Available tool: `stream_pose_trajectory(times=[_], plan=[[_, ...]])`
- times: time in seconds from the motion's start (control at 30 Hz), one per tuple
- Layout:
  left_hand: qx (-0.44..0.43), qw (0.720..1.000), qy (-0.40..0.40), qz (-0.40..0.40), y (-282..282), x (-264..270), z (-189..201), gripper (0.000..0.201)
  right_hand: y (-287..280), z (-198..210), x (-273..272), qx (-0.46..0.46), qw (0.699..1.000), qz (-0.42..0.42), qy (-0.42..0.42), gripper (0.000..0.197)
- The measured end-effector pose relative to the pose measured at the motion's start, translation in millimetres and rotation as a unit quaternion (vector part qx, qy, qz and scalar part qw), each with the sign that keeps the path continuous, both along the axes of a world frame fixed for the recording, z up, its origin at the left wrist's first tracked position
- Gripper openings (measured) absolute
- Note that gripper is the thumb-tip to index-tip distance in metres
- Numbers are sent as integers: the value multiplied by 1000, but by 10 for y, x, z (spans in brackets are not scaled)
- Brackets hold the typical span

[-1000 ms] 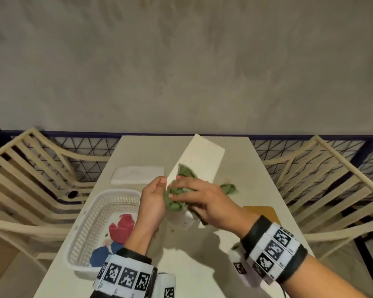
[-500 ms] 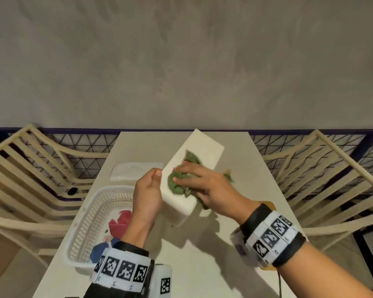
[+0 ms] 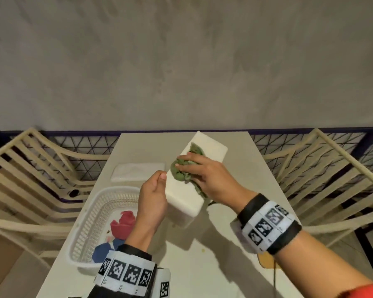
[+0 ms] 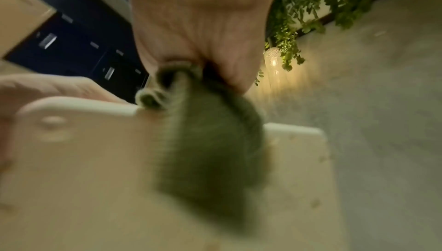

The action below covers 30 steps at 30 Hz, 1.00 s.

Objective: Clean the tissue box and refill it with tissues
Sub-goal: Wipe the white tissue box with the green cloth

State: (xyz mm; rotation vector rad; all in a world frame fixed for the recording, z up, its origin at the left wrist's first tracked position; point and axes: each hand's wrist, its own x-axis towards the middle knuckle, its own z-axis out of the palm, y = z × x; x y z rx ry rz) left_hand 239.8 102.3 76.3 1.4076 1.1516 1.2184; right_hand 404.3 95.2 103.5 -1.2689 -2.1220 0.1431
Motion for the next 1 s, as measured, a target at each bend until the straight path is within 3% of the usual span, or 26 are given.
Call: stream_pose_trajectory(times=[0.1, 0.13, 0.23, 0.37, 0.4, 0.5, 0.53, 0.63, 0.67, 0.77, 0.8, 0.87, 0.93, 1.0], plan=[[12, 1000, -27, 3, 30, -51, -9, 31, -114, -85, -121, 16, 993, 107, -39, 32], [19, 1000, -16, -3, 16, -59, -5, 31, -110, -62, -46, -1, 994, 100, -39, 34], [27, 1000, 9, -4, -41, -5, 27, 31, 45, 110, 26, -11, 1000, -26, 5, 36], [29, 999, -21, 1, -13, -90, 30, 30, -65, -28, -99, 25, 991, 119, -53, 29], [37, 999, -2, -6, -19, -112, 14, 30, -51, -17, 12, 3, 993, 109, -49, 30], [54, 998, 34, -9, -58, -82, -20, 30, 105, 107, 116, -13, 999, -33, -6, 35], [49, 998, 27, -2, -54, -85, -25, 30, 97, 119, 15, -9, 1000, -23, -9, 34], [48, 999, -11, 8, -31, -176, -17, 31, -88, -98, -51, 8, 990, 128, -57, 27], [54, 999, 1, 4, -38, -201, -11, 31, -115, -82, 70, -11, 990, 127, -59, 27], [70, 996, 45, -5, -64, -160, -34, 30, 49, 69, 228, -19, 1000, -18, -14, 31], [67, 997, 38, -3, -57, -143, -44, 30, 59, 109, 110, -13, 1000, -21, -14, 31], [58, 998, 9, 8, -42, -182, -71, 30, -36, 3, -120, 8, 997, 72, -37, 27], [56, 998, -5, 6, -20, -254, -87, 30, -181, -97, 9, 10, 986, 148, -72, 25], [58, 998, 15, -2, -35, -272, -90, 31, -105, -31, 298, -7, 996, 82, -46, 25]])
